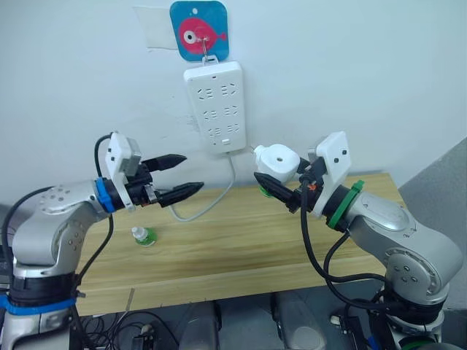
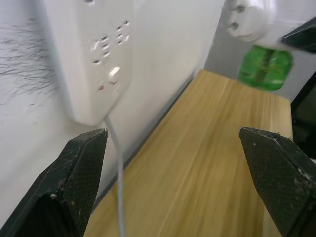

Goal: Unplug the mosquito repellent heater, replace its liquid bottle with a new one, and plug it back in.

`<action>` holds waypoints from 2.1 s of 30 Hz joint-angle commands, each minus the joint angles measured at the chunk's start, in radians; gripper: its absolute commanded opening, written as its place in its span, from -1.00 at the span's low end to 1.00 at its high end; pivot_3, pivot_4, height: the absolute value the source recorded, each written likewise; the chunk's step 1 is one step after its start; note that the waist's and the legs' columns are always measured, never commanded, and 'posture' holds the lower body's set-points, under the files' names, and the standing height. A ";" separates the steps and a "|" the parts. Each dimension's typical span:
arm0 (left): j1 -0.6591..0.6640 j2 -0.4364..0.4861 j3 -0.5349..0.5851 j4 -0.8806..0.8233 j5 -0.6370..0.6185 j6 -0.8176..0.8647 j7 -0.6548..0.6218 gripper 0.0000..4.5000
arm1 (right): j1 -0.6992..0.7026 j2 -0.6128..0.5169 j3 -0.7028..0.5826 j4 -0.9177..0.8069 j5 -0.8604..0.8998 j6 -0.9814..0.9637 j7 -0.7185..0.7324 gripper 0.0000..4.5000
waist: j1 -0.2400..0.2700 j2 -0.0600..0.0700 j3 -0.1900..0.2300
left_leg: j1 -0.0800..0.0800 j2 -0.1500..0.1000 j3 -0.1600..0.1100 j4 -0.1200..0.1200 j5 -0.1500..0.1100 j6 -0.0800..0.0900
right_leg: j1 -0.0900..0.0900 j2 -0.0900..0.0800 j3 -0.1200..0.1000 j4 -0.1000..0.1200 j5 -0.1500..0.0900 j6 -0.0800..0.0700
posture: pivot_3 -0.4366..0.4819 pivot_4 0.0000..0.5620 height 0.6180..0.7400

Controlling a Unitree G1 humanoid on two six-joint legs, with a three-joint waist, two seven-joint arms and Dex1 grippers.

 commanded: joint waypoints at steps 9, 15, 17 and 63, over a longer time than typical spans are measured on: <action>0.075 -0.012 0.004 -0.137 -0.079 0.038 0.089 0.99 | -0.021 -0.008 -0.013 -0.035 0.033 -0.024 -0.010 0.36 | 0.008 0.000 0.000 | 0.000 0.000 0.000 0.001 0.000 -0.001 | 0.000 0.000 -0.001 0.001 0.000 0.000 | -0.52 -0.31 0.84; 0.052 -0.053 -0.031 -0.121 -0.072 0.011 0.115 0.99 | -0.041 0.031 -0.049 -0.029 0.098 0.008 -0.039 0.36 | 0.008 0.000 0.000 | 0.000 0.000 0.000 0.001 0.000 -0.001 | 0.000 0.000 -0.001 0.001 0.000 0.000 | -0.56 -0.26 0.84; 0.043 -0.078 -0.039 -0.113 -0.070 -0.002 0.123 0.99 | -0.055 0.068 -0.079 -0.022 0.140 0.035 -0.067 0.36 | 0.008 0.000 0.000 | 0.000 0.000 0.000 0.001 0.000 -0.001 | 0.000 0.000 -0.001 0.001 0.000 0.000 | -0.57 -0.25 0.84; -0.136 -0.507 -0.208 0.126 -0.016 -0.407 0.087 0.99 | -0.180 0.058 -0.074 0.198 1.026 -0.276 -0.858 0.36 | -0.023 0.000 0.000 | 0.000 0.000 0.000 0.002 0.000 0.000 | 0.001 0.001 0.000 0.002 0.001 -0.001 | -0.64 -0.18 0.84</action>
